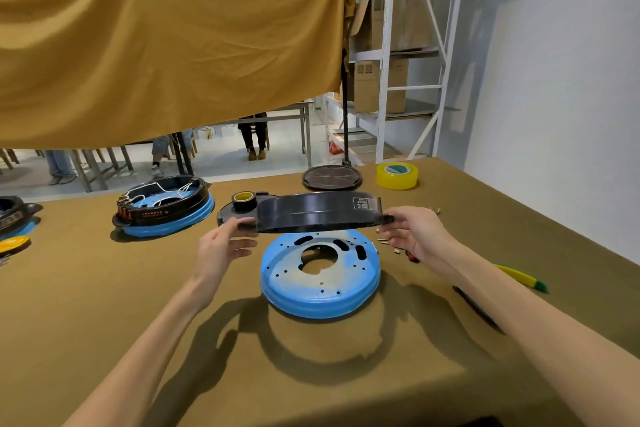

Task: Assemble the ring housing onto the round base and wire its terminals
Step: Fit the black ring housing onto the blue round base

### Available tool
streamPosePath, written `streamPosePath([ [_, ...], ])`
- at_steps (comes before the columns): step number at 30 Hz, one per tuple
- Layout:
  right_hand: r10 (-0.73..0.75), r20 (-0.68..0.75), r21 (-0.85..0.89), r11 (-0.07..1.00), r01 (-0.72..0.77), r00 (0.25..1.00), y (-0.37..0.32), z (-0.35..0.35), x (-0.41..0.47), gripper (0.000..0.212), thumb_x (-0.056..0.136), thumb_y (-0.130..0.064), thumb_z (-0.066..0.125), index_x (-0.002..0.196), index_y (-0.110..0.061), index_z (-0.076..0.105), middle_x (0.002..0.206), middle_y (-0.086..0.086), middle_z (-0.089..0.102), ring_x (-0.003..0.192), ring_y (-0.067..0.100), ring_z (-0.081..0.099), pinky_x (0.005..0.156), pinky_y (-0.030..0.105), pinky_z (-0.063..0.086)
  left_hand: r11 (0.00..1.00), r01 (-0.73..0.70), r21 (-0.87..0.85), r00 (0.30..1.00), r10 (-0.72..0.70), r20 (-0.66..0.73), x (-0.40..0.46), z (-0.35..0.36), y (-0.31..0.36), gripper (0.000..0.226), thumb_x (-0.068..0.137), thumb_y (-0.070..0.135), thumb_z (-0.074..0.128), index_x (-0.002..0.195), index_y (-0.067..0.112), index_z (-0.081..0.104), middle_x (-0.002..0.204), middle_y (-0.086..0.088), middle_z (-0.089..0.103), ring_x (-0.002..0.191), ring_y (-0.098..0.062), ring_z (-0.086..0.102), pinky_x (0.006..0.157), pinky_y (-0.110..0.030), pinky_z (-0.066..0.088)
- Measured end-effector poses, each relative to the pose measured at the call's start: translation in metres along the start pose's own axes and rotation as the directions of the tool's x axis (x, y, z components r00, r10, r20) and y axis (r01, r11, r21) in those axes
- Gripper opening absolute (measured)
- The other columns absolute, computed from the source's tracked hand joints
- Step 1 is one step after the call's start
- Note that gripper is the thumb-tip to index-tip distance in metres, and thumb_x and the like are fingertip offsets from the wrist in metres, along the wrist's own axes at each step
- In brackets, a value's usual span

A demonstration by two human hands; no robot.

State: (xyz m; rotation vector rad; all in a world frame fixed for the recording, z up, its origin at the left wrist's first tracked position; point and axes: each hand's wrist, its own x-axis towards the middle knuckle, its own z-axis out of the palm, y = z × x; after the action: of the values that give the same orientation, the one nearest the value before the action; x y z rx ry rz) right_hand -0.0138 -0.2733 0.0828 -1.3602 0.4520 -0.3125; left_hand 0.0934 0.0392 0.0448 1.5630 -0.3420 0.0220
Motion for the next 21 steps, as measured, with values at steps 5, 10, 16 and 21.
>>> streamPosePath([
  [5,-0.020,-0.007,-0.095,0.995,0.020,1.000,0.006,-0.005,0.000,0.025,0.096,0.000,0.056,0.119,0.007,0.062,0.082,0.020,0.066,0.060,0.021,0.058,0.052,0.027,0.050,0.998,-0.012,0.058,0.999,0.014,-0.045,0.004,0.007,-0.003,0.021,0.106,0.015,0.053,0.114,0.017,0.072,0.107,-0.011,0.075,0.097,-0.025,0.070,0.077,-0.033,0.054],
  [10,-0.075,0.018,-0.389,0.918,0.076,0.997,0.019,-0.001,0.011,0.020,0.097,0.000,0.057,0.116,-0.005,0.061,0.074,0.012,0.072,0.055,0.016,0.065,0.055,0.029,0.058,0.988,0.020,0.155,0.999,-0.014,-0.043,0.008,0.009,-0.021,0.030,0.098,0.003,0.063,0.124,0.017,0.068,0.111,-0.002,0.072,0.102,-0.020,0.068,0.074,-0.026,0.052],
  [16,-0.033,-0.018,-0.508,0.861,0.020,0.999,0.047,-0.003,0.026,0.039,0.097,-0.003,0.057,0.136,0.001,0.055,0.085,0.014,0.071,0.059,0.016,0.065,0.054,0.026,0.053,0.968,0.093,0.235,0.995,-0.082,-0.058,0.008,0.009,-0.052,0.028,0.101,0.010,0.062,0.126,0.020,0.067,0.120,-0.001,0.068,0.113,-0.019,0.065,0.091,-0.036,0.059],
  [21,-0.042,-0.014,-0.593,0.805,0.026,0.999,0.062,-0.005,0.032,0.040,0.102,-0.013,0.056,0.140,-0.003,0.055,0.094,0.007,0.070,0.069,0.015,0.069,0.051,0.019,0.051,0.956,0.060,0.286,0.997,-0.045,-0.062,0.005,0.012,-0.063,0.026,0.104,0.012,0.056,0.125,0.024,0.066,0.118,0.002,0.067,0.102,-0.010,0.066,0.066,-0.018,0.058],
])
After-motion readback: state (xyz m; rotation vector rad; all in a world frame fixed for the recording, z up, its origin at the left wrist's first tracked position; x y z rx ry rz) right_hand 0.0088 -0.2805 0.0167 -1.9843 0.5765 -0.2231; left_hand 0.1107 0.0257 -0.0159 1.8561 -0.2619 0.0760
